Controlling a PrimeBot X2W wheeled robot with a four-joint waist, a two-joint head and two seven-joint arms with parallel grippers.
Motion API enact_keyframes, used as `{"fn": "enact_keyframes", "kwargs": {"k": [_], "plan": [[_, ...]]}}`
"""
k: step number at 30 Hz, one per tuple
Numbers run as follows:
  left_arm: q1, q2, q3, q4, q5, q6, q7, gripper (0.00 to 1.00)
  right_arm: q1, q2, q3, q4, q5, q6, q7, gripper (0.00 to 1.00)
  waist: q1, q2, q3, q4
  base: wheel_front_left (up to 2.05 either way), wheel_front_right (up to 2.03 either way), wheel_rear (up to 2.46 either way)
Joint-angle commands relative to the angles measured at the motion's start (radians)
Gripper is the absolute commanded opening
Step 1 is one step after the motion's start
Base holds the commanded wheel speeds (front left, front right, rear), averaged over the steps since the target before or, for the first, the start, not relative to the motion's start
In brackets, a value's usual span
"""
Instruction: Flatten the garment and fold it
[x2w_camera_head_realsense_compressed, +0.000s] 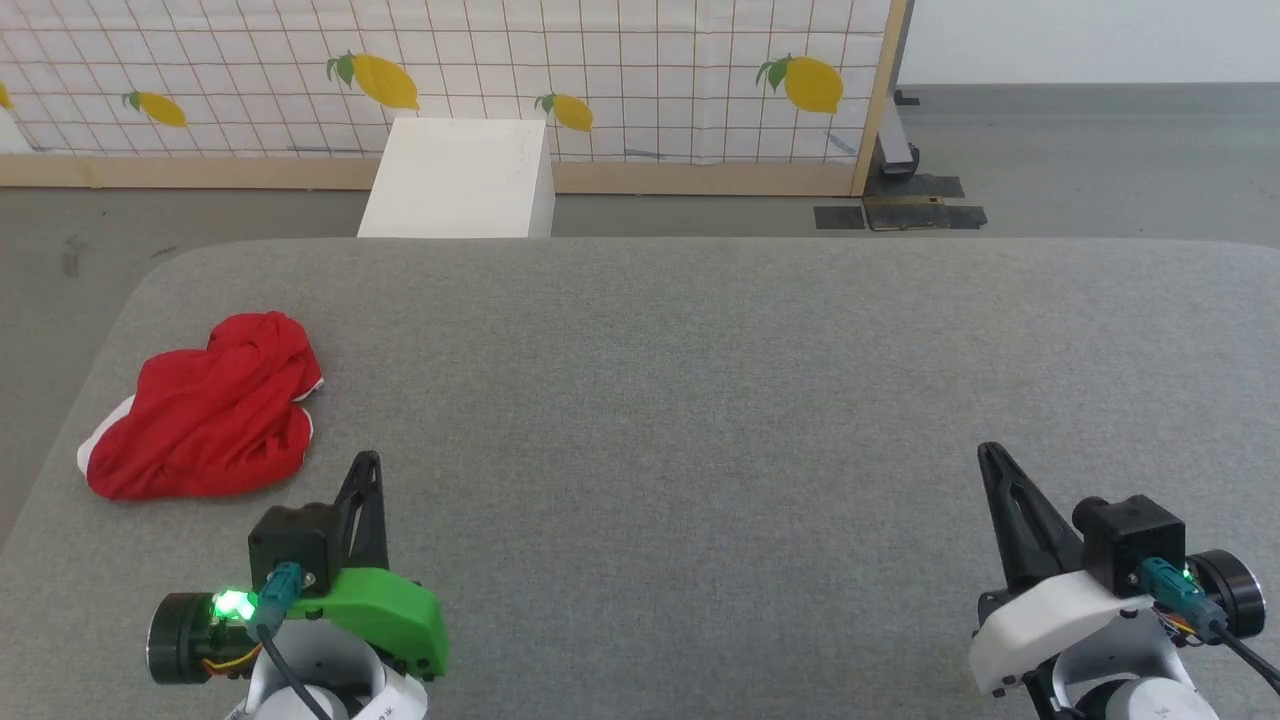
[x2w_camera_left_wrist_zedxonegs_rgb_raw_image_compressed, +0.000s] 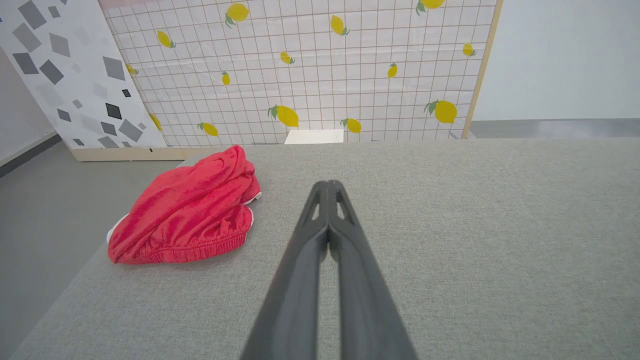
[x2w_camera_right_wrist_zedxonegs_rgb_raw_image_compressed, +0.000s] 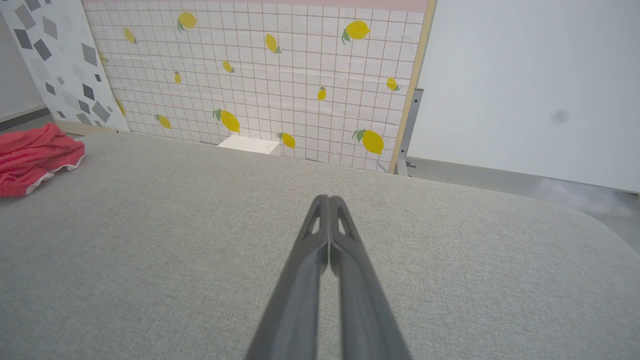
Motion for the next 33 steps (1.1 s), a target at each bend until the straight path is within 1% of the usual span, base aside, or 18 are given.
{"fn": "enact_keyframes", "kwargs": {"k": [1,3,4,33], "plan": [[0.012,-0.005,0.003,-0.002,0.010,-0.001,0.001,0.00,-0.017,0.003,0.001,0.002,-0.006,-0.002,0.000,0.00,0.0000,0.0000,0.000,0.000,0.00,0.00,0.00],[0.012,-0.005,0.003,-0.002,0.010,-0.001,0.001,0.00,-0.017,0.003,0.001,0.002,-0.006,-0.002,0.000,0.00,0.0000,0.0000,0.000,0.000,0.00,0.00,0.00],[0.000,0.000,0.000,0.000,0.000,0.000,0.000,1.00,0.000,0.000,0.000,0.000,0.000,0.000,0.000,1.00,0.0000,0.0000,0.000,0.000,0.00,0.00,0.00],[0.003,0.002,-0.007,0.003,-0.005,0.002,0.001,1.00,-0.004,-0.003,0.002,0.003,0.000,0.000,-0.006,1.00,0.0000,0.0000,-0.005,0.001,0.00,0.00,0.00]]}}
